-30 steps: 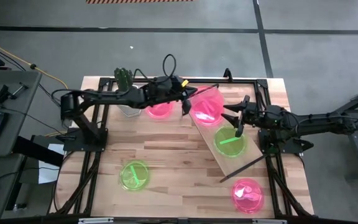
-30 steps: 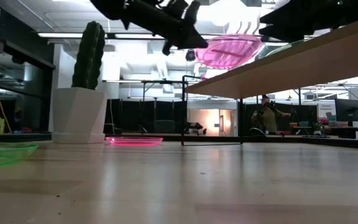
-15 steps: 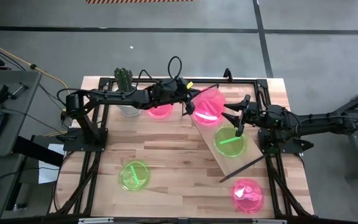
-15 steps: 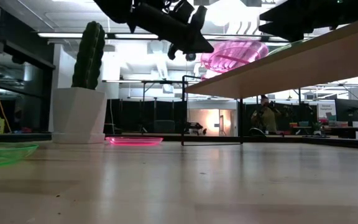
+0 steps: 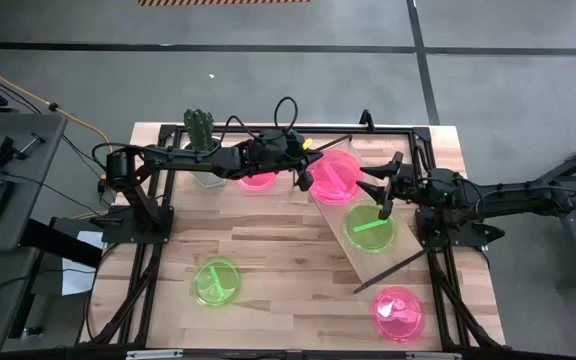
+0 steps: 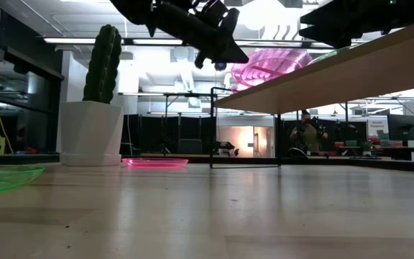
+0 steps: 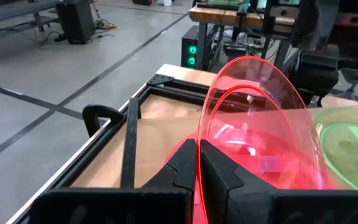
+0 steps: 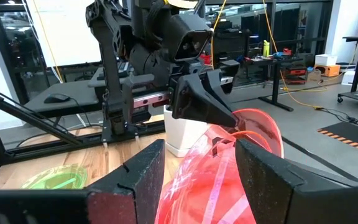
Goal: Place and stack plates onto a shelf
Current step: Stack the pink plate on top of the other pink plate on the shelf, then stack the green plate on top of the other green plate on the shelf
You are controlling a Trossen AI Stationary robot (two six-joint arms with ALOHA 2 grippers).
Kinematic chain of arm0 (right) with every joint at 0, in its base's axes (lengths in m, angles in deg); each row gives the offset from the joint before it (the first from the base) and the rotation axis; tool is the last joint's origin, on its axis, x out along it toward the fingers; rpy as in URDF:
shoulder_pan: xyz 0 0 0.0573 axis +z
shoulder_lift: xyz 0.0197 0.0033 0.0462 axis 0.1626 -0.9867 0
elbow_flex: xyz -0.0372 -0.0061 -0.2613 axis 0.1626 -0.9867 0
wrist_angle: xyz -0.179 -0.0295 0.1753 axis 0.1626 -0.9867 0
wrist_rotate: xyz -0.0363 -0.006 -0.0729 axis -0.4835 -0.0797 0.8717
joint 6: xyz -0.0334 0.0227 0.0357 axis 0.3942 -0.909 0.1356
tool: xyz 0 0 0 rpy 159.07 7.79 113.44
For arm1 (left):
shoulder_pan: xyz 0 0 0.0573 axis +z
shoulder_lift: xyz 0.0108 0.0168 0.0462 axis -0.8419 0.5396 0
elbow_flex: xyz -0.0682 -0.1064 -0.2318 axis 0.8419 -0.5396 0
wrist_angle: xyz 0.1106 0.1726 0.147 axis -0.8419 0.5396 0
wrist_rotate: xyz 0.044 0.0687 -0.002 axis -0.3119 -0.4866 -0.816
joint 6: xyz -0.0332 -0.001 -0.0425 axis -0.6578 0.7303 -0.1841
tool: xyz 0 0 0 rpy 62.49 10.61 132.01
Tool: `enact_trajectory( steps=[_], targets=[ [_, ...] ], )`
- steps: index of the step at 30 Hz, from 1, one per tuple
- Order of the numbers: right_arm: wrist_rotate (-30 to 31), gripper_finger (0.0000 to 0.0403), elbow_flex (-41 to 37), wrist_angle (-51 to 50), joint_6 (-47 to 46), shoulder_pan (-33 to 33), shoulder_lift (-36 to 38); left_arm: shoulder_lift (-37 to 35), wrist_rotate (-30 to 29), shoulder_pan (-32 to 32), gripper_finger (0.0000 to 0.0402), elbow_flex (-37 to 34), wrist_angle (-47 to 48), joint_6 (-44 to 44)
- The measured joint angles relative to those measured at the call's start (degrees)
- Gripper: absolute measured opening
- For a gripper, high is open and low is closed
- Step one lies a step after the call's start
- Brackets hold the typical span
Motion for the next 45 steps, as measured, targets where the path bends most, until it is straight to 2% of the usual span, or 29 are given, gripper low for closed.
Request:
enact_trajectory(
  steps=[9, 22, 30, 33, 35, 42, 45],
  targets=[
    [0.0, 0.0185, 0.0, 0.0, 0.0, 0.0, 0.0, 0.0, 0.0, 0.0, 0.0009, 0.0, 0.6, 1.5],
    [0.0, 0.0185, 0.0, 0.0, 0.0, 0.0, 0.0, -0.6, 0.0, 0.0, 0.0117, 0.0, 0.7, 3.5],
    [0.0, 0.0185, -0.1, 0.0, 0.0, 0.0, 0.0, -10.4, 1.1, 0.6, 0.0149, -0.8, 10.2, 5.5],
    [0.0, 0.0185, -0.1, 0.0, 0.0, 0.0, 0.0, -15.9, 4.1, 0.2, 0.0149, -5.5, 9.4, 5.3],
    [0.0, 0.0185, -0.1, 0.0, 0.0, 0.0, 0.0, -19.9, 5.8, -0.6, 0.0149, -10.7, 5.4, 4.6],
    [0.0, 0.0185, -0.1, 0.0, 0.0, 0.0, 0.0, -32.8, 7.4, -5.7, 0.0147, -34.1, -16.3, 3.2],
    [0.0, 0.0185, -0.1, 0.0, 0.0, 0.0, 0.0, -36.7, 7.6, -8.2, 0.0147, -41.8, -24.0, 3.8]
  ],
)
